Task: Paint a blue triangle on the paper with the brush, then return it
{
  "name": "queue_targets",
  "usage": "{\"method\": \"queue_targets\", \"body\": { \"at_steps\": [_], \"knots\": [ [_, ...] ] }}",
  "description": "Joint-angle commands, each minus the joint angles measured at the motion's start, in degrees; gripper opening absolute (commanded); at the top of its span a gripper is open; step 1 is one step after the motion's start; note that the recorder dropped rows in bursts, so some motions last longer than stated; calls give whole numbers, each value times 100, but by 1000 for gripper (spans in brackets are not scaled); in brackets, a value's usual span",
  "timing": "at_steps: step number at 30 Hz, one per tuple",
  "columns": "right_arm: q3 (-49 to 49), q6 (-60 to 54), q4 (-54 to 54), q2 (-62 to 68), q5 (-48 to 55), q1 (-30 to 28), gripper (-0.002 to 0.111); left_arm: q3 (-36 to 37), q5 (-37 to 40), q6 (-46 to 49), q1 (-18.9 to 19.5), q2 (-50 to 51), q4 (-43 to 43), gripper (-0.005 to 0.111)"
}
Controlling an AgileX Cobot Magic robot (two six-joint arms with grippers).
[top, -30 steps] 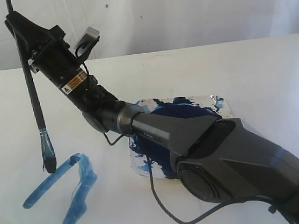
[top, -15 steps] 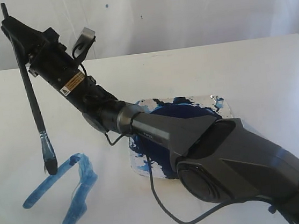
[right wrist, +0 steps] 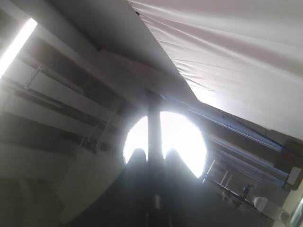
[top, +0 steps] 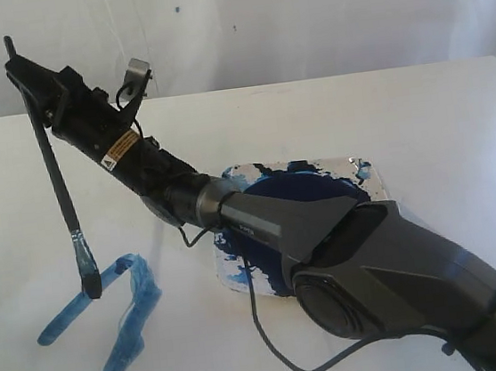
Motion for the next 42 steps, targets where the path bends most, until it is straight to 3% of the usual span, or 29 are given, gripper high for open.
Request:
{"method": "queue_targets", "body": {
  "at_steps": [1,20,25,32,42],
  "knots": [
    [-42,81,-412,50,-262,-90,0,29,-45,-328,267,-182,-25,0],
    [-42,-489,-1091,63,1257,27,0,29,-130,-318,340,-1963,-25,0],
    [-53,-824,-1132,63,1661,279,0,-196,357,-268,327,-2040,-25,0],
    [-53,-2637,937,63,2130,611,0,-206,372,2,169,-2078,-86,0],
    [-53,-4320,2439,63,2251,759,0,-206,383,-11,169,-2078,-84,0]
  ]
}}
